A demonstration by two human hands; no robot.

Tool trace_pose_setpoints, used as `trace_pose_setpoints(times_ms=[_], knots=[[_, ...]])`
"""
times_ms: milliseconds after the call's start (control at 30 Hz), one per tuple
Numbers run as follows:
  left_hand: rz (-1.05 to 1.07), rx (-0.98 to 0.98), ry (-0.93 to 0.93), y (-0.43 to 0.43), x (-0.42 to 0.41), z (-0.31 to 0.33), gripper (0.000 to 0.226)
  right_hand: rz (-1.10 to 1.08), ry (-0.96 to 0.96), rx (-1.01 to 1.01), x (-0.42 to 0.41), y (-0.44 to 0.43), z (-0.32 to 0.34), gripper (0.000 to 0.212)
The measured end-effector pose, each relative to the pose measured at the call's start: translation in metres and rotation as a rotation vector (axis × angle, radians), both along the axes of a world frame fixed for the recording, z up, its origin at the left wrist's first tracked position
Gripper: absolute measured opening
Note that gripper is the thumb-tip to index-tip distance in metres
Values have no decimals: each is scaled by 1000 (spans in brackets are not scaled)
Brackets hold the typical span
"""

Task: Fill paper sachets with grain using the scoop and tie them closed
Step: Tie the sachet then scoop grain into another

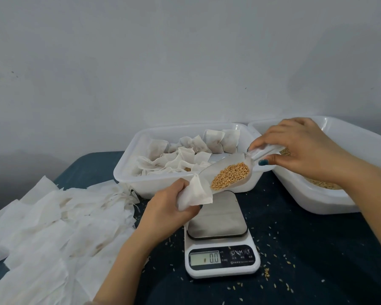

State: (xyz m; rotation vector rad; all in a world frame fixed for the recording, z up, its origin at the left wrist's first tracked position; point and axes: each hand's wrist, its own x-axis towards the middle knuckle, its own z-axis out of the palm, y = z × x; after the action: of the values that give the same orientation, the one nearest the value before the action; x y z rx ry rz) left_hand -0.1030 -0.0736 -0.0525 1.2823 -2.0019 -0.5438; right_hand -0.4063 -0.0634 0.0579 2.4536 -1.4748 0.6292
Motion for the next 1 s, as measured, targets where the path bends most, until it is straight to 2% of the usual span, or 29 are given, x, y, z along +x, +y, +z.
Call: trace_pose_setpoints(times_ms=[167, 500, 700, 833, 1000], knots=[[14, -90, -94, 4, -4, 3, 38, -3, 70, -13, 8, 3, 6, 33], [-118, -84, -160, 8, -7, 4, 40, 41, 223, -75, 24, 3, 24, 32], [-154, -49, -87, 10, -11, 4, 40, 62, 258, -115, 30, 5, 32, 33], [-159, -21, -38, 13, -13, 6, 51, 61, 278, -189, 37, 7, 37, 34], [-147, -14, 15, 16, -16, 9, 53, 60, 289, -236, 40, 11, 45, 36]])
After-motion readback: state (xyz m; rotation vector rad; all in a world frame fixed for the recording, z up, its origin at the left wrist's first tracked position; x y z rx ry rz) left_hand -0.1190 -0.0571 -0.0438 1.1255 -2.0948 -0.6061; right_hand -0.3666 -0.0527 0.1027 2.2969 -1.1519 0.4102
